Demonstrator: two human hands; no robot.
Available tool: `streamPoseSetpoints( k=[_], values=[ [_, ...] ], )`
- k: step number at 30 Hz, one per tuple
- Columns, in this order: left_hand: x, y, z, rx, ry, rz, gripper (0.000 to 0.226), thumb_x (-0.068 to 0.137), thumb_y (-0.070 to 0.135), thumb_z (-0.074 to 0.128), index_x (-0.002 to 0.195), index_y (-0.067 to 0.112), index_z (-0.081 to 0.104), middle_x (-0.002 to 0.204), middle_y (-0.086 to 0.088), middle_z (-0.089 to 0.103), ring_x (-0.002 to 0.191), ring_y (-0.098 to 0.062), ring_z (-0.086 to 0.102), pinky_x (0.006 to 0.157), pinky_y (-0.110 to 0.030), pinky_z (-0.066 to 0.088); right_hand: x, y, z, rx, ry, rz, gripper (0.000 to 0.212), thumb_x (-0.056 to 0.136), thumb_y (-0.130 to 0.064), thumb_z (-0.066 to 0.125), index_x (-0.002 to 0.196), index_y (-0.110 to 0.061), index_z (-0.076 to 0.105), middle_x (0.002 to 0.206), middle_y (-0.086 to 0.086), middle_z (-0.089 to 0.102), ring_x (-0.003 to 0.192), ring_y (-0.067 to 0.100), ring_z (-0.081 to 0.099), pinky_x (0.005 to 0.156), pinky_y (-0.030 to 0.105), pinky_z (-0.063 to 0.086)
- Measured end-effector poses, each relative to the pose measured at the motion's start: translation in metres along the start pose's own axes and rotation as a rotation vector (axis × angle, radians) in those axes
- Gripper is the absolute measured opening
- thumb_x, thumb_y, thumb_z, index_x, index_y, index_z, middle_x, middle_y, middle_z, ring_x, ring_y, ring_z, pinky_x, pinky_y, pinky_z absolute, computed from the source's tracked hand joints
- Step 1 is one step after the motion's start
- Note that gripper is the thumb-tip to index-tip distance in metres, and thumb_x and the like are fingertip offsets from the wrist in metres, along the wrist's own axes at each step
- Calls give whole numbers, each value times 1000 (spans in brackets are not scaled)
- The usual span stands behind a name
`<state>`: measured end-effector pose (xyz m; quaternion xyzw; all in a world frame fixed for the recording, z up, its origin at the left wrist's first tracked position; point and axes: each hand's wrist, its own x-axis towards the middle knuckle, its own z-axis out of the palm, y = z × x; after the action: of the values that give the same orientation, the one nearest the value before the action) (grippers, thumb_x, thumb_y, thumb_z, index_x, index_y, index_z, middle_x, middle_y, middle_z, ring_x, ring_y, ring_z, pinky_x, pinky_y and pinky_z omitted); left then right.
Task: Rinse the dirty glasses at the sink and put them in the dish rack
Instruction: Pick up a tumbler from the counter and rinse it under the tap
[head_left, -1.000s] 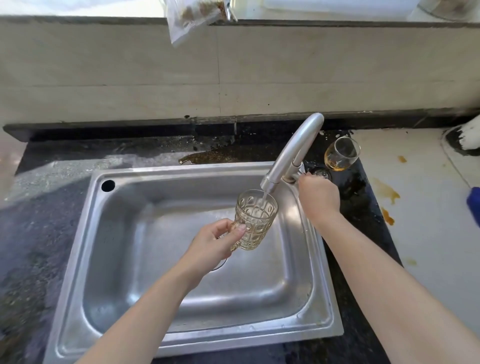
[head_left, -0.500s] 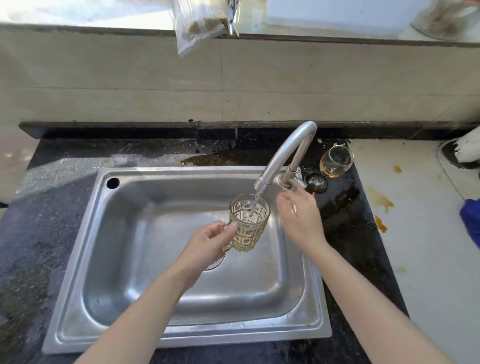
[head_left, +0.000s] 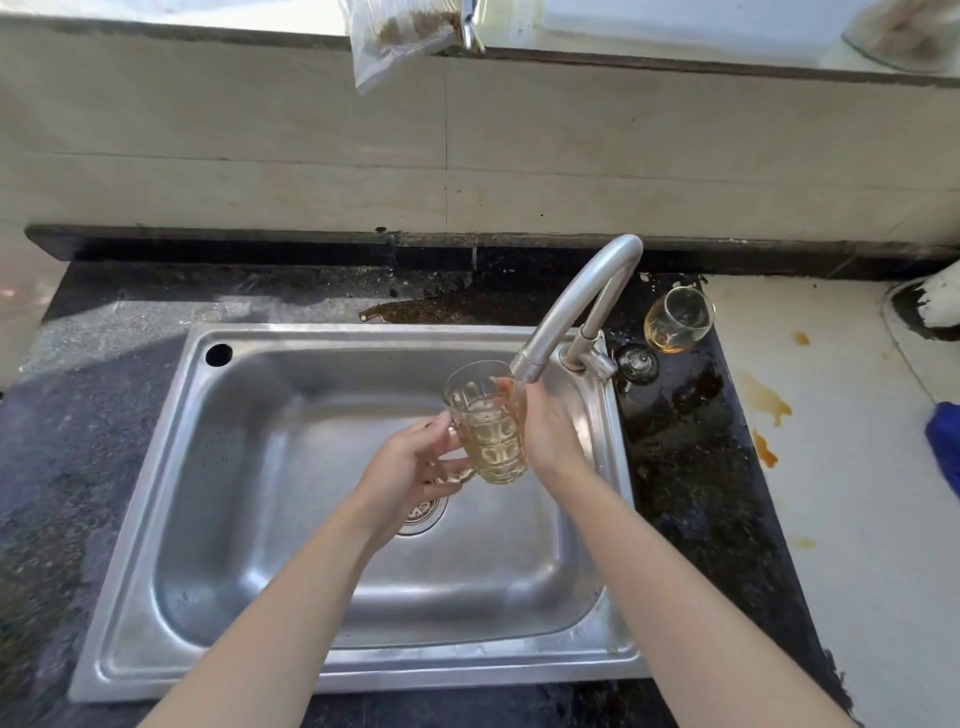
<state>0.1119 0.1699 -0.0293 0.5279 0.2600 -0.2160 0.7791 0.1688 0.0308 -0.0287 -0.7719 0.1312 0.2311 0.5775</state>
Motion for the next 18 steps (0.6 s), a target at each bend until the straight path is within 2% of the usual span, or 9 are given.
streamPoseSetpoints(
  k=[3,6,9,11,13,15,16,17,18],
  values=[
    [4,-1,11,69,67,-62,38,100,42,39,72,19,49,84,-10,74,63,-21,69,51,-19,49,2,6,-3,-78,58,-20,55,100,-52,21,113,-21,63,120,1,65,114,20,57,103,41,41],
    [9,-4,8,44,184,-103,42,98,50,41,76,14,45,72,-17,73,54,-25,70,52,-26,54,-2,0,6,-229,-26,-126,40,101,-44,23,113,-24,56,112,-6,61,107,16,54,98,38,41],
    [13,-2,4,-49,244,-132,41,98,48,44,79,11,44,68,-23,70,52,-31,69,50,-31,57,-5,-10,14,-465,-35,-224,40,102,-39,23,101,-12,53,102,13,62,97,34,56,84,43,43],
    [13,1,6,-111,238,-154,40,98,45,45,75,12,42,72,-26,68,54,-34,70,49,-32,57,-5,-18,18,-614,36,-267,37,102,-36,24,110,-9,48,106,18,58,96,39,56,79,44,43],
    [11,5,9,-115,219,-181,42,99,44,44,71,13,40,72,-28,69,55,-34,70,52,-33,58,4,-26,15,-717,-17,-282,36,102,-34,25,118,-8,44,96,5,52,89,30,55,72,38,45],
    [11,12,12,-145,224,-189,41,100,41,44,69,14,39,72,-27,67,51,-32,69,48,-33,57,20,-31,8,-585,-104,-157,32,101,-40,28,113,-17,48,80,-16,40,81,11,53,66,20,41],
    [11,15,13,-158,232,-182,41,100,41,43,69,14,39,71,-26,66,49,-30,69,46,-34,57,21,-32,5,-587,-104,-203,25,101,-39,32,107,-22,49,79,-19,41,78,6,53,66,18,42],
    [12,18,14,-145,246,-175,42,100,41,42,68,14,38,66,-25,66,47,-28,68,47,-33,58,15,-32,8,-690,-46,-315,17,99,-32,39,103,-21,52,83,-17,48,74,6,55,61,26,47],
    [13,21,14,-119,259,-171,43,101,42,41,67,15,38,58,-22,66,44,-24,67,49,-32,58,5,-29,11,-815,-26,-362,17,95,-25,44,104,-17,56,92,-5,57,71,14,59,51,34,48]
  ],
)
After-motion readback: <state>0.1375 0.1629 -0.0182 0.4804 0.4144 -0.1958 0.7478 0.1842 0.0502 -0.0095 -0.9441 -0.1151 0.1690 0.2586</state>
